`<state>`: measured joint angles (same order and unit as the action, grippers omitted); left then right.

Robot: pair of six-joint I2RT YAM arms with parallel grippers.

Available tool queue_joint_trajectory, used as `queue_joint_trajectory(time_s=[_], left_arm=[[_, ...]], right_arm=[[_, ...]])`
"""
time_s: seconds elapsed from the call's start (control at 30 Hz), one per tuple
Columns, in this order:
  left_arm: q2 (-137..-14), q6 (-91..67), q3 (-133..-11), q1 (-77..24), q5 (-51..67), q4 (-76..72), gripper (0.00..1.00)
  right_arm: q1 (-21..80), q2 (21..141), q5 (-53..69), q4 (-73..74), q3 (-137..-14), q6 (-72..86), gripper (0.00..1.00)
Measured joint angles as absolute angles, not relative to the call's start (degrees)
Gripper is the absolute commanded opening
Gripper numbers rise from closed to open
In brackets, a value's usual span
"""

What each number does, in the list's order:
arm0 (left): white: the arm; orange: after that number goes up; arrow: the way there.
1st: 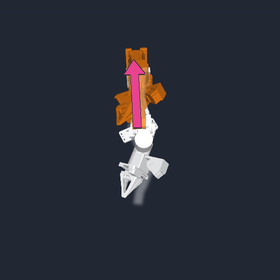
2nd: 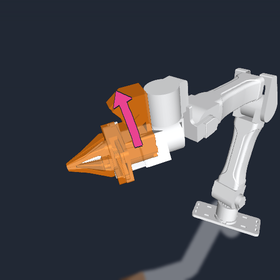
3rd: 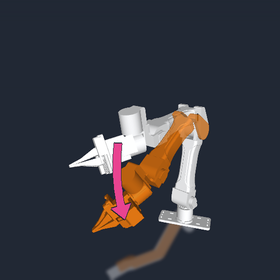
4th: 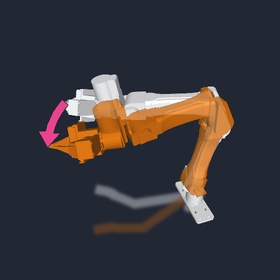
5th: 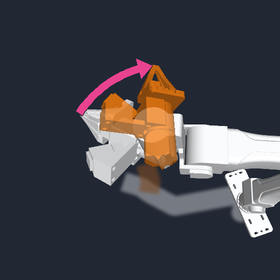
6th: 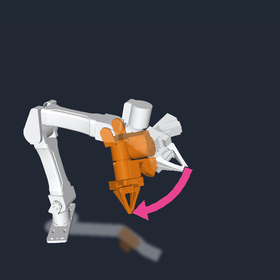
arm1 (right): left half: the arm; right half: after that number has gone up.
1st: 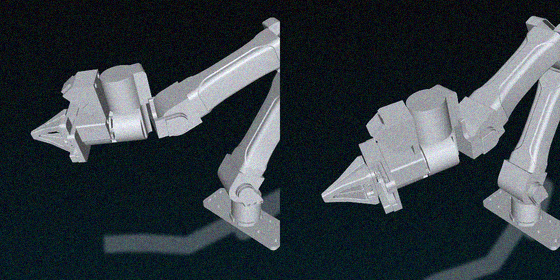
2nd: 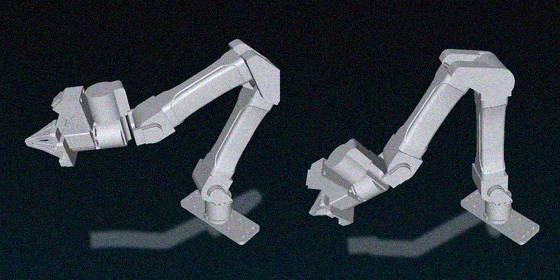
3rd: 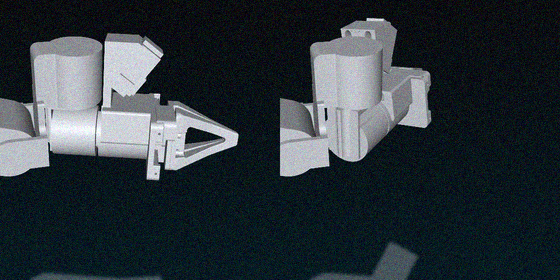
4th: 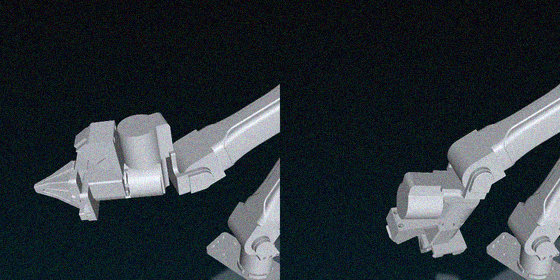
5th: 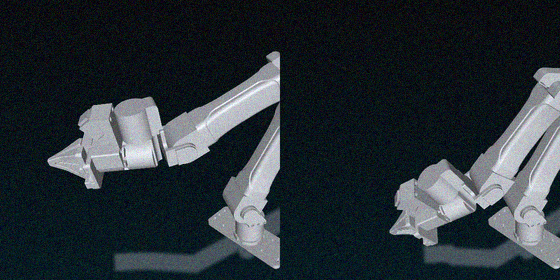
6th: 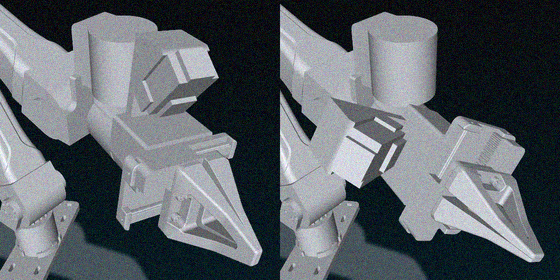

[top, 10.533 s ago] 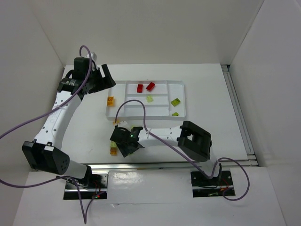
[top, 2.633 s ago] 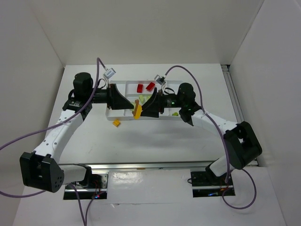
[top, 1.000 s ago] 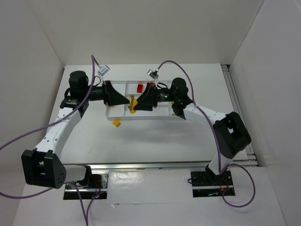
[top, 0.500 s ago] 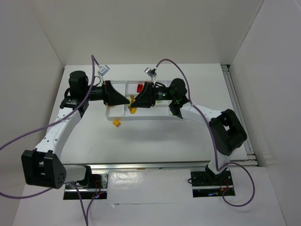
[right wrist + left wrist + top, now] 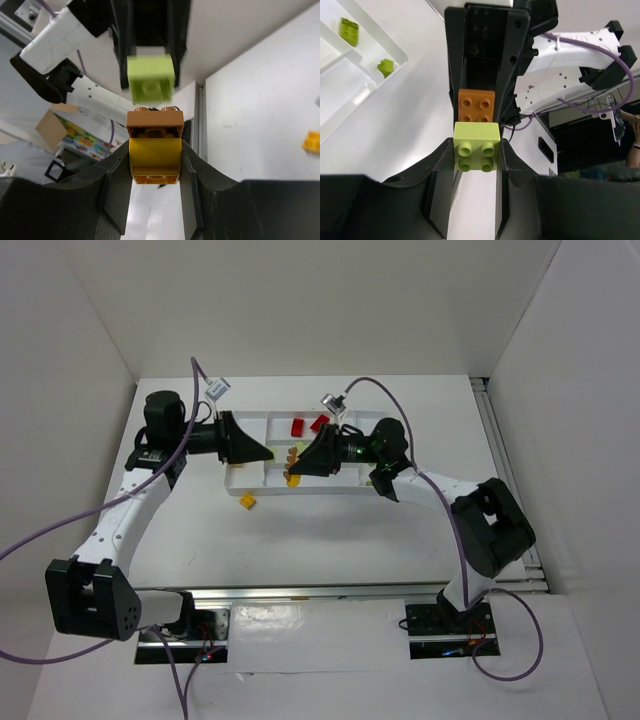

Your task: Sort the legos into containers by color

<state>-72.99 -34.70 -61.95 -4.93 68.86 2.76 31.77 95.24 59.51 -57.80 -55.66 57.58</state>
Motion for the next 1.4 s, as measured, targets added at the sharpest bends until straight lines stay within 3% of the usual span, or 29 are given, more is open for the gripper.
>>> queue_joint_trajectory(time_s=[0.17,0.3,0.6,0.93,1.03,1.07,1.17,1.2,1.27,1.4], left_arm=[[-72.9,-35.6,-62.0,-3.6,68.8,1.2,0.0],[-74.1,-34.4,-63.6,-4.4,65.0,5.2,0.0],[-98.1,-31.1,-81.7,-14.9,32.3,20.7,0.0],[-115.4,-32.1,-92.3,-17.3,10.8,28.1,0.0],[-118.2,-32.3,-96.4,-17.7,7.6,29.8,0.23],[-119.0,-32.7,-97.1,-17.9,6.9,29.9,0.43],[-119.9,-33.0,-97.5,-18.5,5.1,30.9,0.67],[-120.0,-33.1,-97.6,-18.8,4.5,31.4,0.79],[-120.1,-33.1,-97.9,-19.3,3.6,32.3,0.86],[-120.1,-33.1,-98.3,-20.0,2.5,33.2,0.86]], right_arm=[[27.7,91.6,59.4,-55.0,-49.1,55.5,0.0],[26.3,86.4,55.9,-43.2,-47.4,49.1,0.0],[26.5,67.1,22.8,-4.2,-48.7,30.5,0.0],[25.6,57.3,6.4,10.7,-48.4,28.0,0.0],[25.6,57.3,5.2,13.0,-47.9,28.0,0.0],[25.6,57.3,5.0,13.5,-47.9,27.9,0.0],[25.6,57.3,4.9,14.3,-47.9,27.7,0.0],[25.6,57.3,4.9,14.3,-47.9,27.7,0.0],[25.6,57.4,4.8,14.5,-47.9,27.6,0.0],[25.6,57.8,5.1,14.6,-47.9,27.2,0.0]])
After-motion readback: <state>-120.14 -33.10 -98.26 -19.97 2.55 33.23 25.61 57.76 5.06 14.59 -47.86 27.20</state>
